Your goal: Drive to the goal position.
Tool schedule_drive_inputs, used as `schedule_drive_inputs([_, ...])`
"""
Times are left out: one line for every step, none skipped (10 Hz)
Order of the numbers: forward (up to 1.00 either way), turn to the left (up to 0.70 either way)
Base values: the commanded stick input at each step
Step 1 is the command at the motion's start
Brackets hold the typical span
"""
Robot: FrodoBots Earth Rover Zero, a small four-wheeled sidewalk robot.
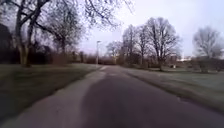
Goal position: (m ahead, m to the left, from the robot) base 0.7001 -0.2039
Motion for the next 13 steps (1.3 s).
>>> schedule_drive_inputs([1.00, 0.00])
schedule_drive_inputs([1.00, 0.00])
schedule_drive_inputs([1.00, 0.00])
schedule_drive_inputs([1.00, 0.00])
schedule_drive_inputs([1.00, 0.00])
schedule_drive_inputs([1.00, 0.00])
schedule_drive_inputs([1.00, 0.00])
schedule_drive_inputs([1.00, 0.00])
schedule_drive_inputs([1.00, 0.00])
schedule_drive_inputs([1.00, 0.00])
schedule_drive_inputs([1.00, 0.00])
schedule_drive_inputs([1.00, 0.00])
schedule_drive_inputs([1.00, 0.00])
